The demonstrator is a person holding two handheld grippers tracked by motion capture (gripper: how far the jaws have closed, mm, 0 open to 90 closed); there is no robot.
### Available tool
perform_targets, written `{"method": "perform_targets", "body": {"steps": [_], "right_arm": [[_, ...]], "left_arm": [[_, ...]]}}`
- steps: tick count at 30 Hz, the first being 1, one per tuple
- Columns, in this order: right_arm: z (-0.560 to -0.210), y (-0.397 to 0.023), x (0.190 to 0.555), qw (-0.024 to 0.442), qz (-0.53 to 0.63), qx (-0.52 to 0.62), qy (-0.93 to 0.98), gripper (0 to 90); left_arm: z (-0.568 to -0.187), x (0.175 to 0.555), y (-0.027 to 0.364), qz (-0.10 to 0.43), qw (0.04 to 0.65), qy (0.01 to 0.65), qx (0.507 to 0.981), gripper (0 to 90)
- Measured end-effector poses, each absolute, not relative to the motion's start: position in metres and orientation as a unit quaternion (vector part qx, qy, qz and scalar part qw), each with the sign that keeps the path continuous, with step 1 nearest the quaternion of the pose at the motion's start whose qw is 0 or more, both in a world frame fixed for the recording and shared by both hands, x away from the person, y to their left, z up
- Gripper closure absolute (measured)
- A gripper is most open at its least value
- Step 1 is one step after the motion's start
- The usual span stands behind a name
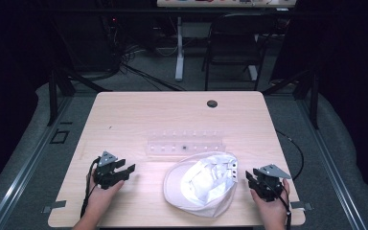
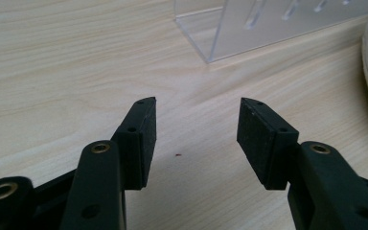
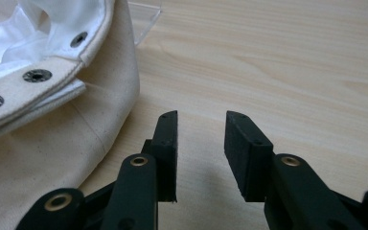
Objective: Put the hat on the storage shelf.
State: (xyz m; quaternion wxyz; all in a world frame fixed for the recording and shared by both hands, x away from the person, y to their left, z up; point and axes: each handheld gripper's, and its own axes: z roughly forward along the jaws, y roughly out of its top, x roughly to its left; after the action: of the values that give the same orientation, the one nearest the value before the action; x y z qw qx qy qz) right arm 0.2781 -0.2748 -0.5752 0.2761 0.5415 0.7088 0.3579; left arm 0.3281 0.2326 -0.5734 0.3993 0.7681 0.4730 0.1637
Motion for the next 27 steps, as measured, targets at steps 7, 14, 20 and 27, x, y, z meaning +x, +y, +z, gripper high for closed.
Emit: {"method": "perform_targets", "body": {"steps": [7, 14, 20, 27], "right_arm": [[-0.576, -0.268, 0.274, 0.259, 0.357, 0.543, 0.715, 59.7], [-0.573, -0.267, 0.274, 0.246, 0.351, 0.557, 0.712, 57.4], [-0.564, -0.268, 0.276, 0.227, 0.34, 0.558, 0.722, 57.8], [-0.543, -0.274, 0.285, 0.182, 0.338, 0.564, 0.731, 56.3]], "left_arm": [[-0.572, 0.327, 0.229, 0.162, 0.404, 0.459, 0.775, 48.7], [-0.574, 0.327, 0.226, 0.164, 0.4, 0.455, 0.778, 44.6], [-0.574, 0.328, 0.227, 0.152, 0.4, 0.467, 0.774, 42.8], [-0.574, 0.327, 0.228, 0.158, 0.395, 0.47, 0.773, 45.9]]}}
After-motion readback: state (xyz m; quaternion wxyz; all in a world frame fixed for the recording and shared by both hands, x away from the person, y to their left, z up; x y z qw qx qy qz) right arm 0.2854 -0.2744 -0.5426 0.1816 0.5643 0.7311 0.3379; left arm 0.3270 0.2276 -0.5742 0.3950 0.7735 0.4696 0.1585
